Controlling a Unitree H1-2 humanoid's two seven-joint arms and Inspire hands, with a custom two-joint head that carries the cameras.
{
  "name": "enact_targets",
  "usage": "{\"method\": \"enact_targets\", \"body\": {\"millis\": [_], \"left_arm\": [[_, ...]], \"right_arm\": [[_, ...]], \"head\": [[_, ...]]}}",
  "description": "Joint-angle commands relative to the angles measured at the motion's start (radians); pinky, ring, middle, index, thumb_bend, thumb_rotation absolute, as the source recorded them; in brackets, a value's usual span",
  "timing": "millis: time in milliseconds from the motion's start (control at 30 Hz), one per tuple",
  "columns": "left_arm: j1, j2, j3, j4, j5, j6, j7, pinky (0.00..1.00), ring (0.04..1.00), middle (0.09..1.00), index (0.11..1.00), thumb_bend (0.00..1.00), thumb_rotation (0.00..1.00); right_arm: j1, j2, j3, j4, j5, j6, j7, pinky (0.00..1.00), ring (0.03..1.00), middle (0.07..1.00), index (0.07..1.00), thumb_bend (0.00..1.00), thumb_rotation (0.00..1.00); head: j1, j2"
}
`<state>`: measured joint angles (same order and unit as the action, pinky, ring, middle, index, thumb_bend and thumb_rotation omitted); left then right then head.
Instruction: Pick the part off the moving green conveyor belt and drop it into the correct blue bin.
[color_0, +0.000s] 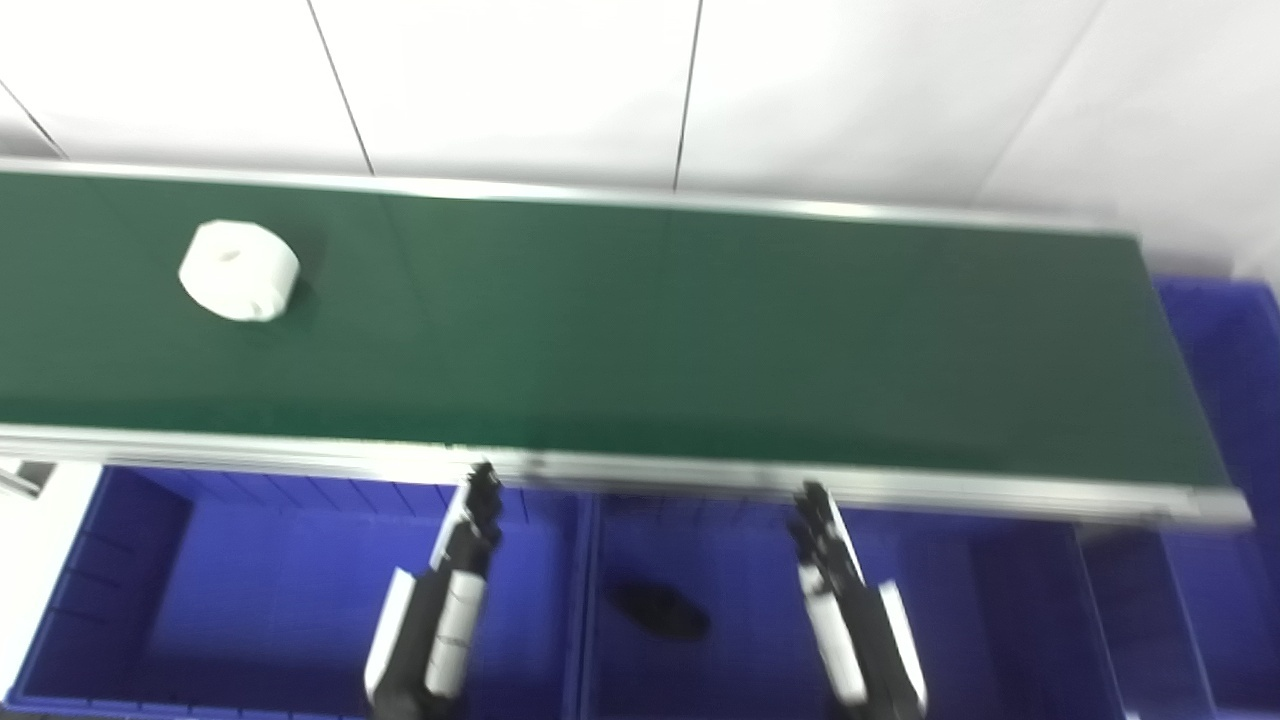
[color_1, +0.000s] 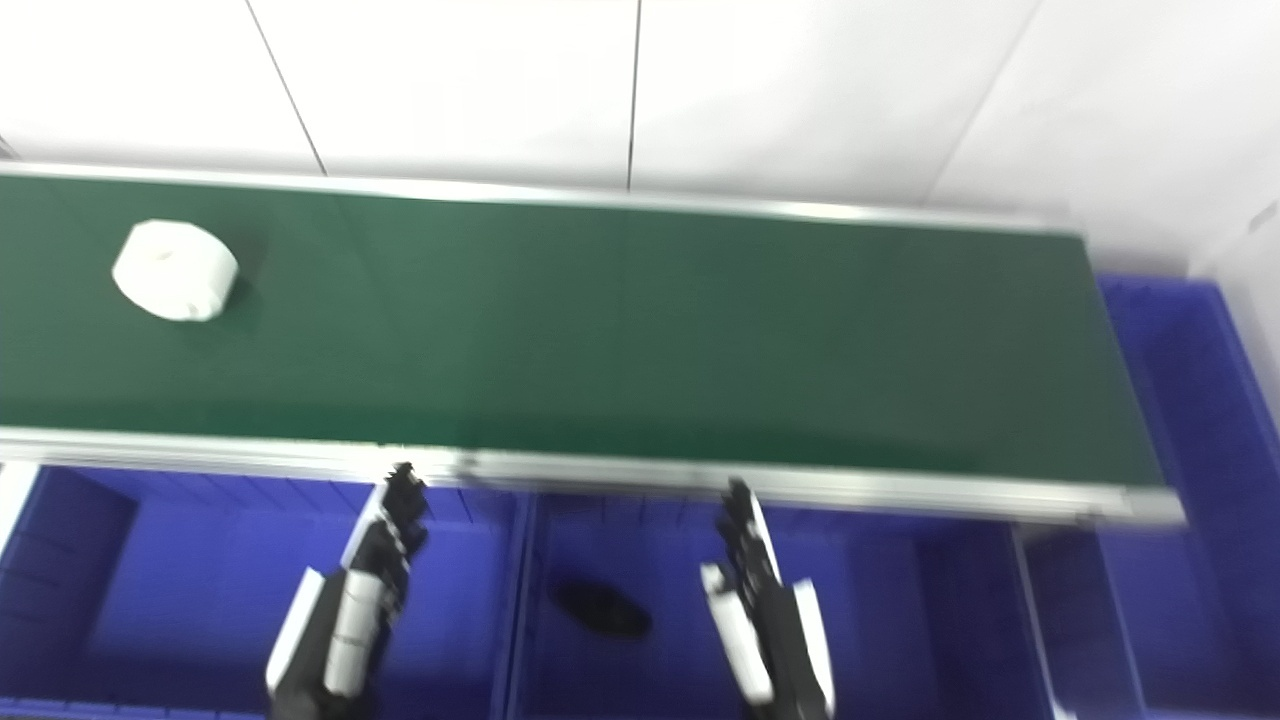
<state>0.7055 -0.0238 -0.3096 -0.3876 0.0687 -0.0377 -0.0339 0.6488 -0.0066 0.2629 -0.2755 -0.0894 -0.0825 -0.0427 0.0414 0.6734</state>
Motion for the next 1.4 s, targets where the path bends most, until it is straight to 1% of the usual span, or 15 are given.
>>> {"method": "enact_targets", "body": {"millis": [0, 67, 133, 367, 500, 600, 700, 733, 867, 900, 1000, 1133, 1300, 1333, 1367], "left_arm": [[-0.009, -0.014, -0.010, 0.006, 0.010, -0.071, 0.008, 1.00, 1.000, 1.000, 1.000, 0.53, 0.97], [-0.016, -0.021, -0.015, 0.027, 0.030, -0.085, 0.015, 1.00, 1.000, 1.000, 1.000, 0.49, 0.97], [-0.021, -0.026, -0.019, 0.049, 0.047, -0.099, 0.025, 1.00, 1.000, 1.000, 1.000, 0.48, 0.97], [-0.033, -0.053, -0.031, 0.092, 0.086, -0.127, 0.052, 1.00, 0.999, 1.000, 1.000, 0.40, 0.97], [-0.040, -0.063, -0.039, 0.109, 0.101, -0.136, 0.062, 0.99, 0.995, 1.000, 1.000, 0.41, 0.97], [-0.044, -0.067, -0.044, 0.113, 0.110, -0.133, 0.069, 0.97, 0.988, 1.000, 1.000, 0.39, 0.96], [-0.047, -0.071, -0.043, 0.118, 0.115, -0.129, 0.076, 0.95, 0.976, 1.000, 1.000, 0.38, 0.94], [-0.047, -0.070, -0.043, 0.119, 0.118, -0.129, 0.077, 0.95, 0.971, 1.000, 1.000, 0.37, 0.94], [-0.056, -0.071, -0.041, 0.141, 0.113, -0.143, 0.078, 0.98, 0.977, 1.000, 1.000, 0.33, 0.92], [-0.057, -0.072, -0.040, 0.146, 0.111, -0.146, 0.078, 0.99, 0.978, 1.000, 1.000, 0.32, 0.91], [-0.064, -0.071, -0.038, 0.162, 0.113, -0.158, 0.079, 1.00, 0.978, 1.000, 1.000, 0.35, 0.89], [-0.069, -0.063, -0.035, 0.165, 0.122, -0.158, 0.078, 1.00, 0.969, 1.000, 1.000, 0.37, 0.91], [-0.072, -0.047, -0.034, 0.144, 0.093, -0.174, 0.060, 1.00, 0.961, 1.000, 1.000, 0.40, 0.90], [-0.072, -0.042, -0.036, 0.137, 0.080, -0.182, 0.052, 1.00, 0.959, 1.000, 1.000, 0.37, 0.88], [-0.073, -0.036, -0.038, 0.124, 0.068, -0.197, 0.046, 1.00, 0.958, 1.000, 1.000, 0.36, 0.87]], "right_arm": [[-0.010, -0.013, -0.006, -0.004, 0.024, -0.074, 0.024, 1.00, 0.989, 0.999, 1.000, 0.66, 0.96], [-0.020, -0.024, -0.015, 0.017, 0.032, -0.088, 0.032, 1.00, 0.998, 1.000, 1.000, 0.65, 0.98], [-0.029, -0.030, -0.024, 0.043, 0.037, -0.111, 0.036, 1.00, 1.000, 1.000, 1.000, 0.63, 0.99], [-0.052, -0.043, -0.050, 0.105, 0.054, -0.171, 0.047, 1.00, 0.996, 1.000, 1.000, 0.61, 1.00], [-0.061, -0.045, -0.062, 0.132, 0.069, -0.198, 0.051, 1.00, 0.996, 1.000, 1.000, 0.59, 1.00], [-0.067, -0.048, -0.067, 0.146, 0.077, -0.210, 0.057, 1.00, 0.999, 1.000, 1.000, 0.57, 1.00], [-0.070, -0.046, -0.068, 0.154, 0.080, -0.208, 0.063, 1.00, 1.000, 1.000, 1.000, 0.57, 1.00], [-0.072, -0.046, -0.069, 0.161, 0.085, -0.211, 0.067, 1.00, 1.000, 1.000, 1.000, 0.58, 1.00], [-0.081, -0.045, -0.073, 0.189, 0.095, -0.224, 0.076, 1.00, 1.000, 1.000, 1.000, 0.58, 1.00], [-0.083, -0.044, -0.074, 0.195, 0.095, -0.229, 0.077, 1.00, 1.000, 1.000, 1.000, 0.58, 1.00], [-0.086, -0.040, -0.076, 0.208, 0.092, -0.234, 0.078, 1.00, 1.000, 1.000, 1.000, 0.57, 1.00], [-0.090, -0.035, -0.076, 0.215, 0.079, -0.233, 0.075, 1.00, 1.000, 1.000, 1.000, 0.57, 1.00], [-0.087, -0.027, -0.070, 0.206, 0.056, -0.229, 0.071, 1.00, 0.995, 1.000, 1.000, 0.57, 1.00], [-0.086, -0.026, -0.069, 0.203, 0.053, -0.227, 0.070, 1.00, 0.994, 1.000, 1.000, 0.57, 1.00], [-0.083, -0.024, -0.067, 0.199, 0.053, -0.228, 0.071, 1.00, 0.993, 1.000, 1.000, 0.57, 1.00]], "head": [[0.026, -0.031], [0.040, -0.048], [0.059, -0.069], [0.114, -0.093], [0.144, -0.101], [0.152, -0.109], [0.151, -0.133], [0.151, -0.133], [0.156, -0.178], [0.156, -0.178], [0.153, -0.200], [0.141, -0.205], [0.114, -0.186], [0.114, -0.186], [0.107, -0.175]]}}
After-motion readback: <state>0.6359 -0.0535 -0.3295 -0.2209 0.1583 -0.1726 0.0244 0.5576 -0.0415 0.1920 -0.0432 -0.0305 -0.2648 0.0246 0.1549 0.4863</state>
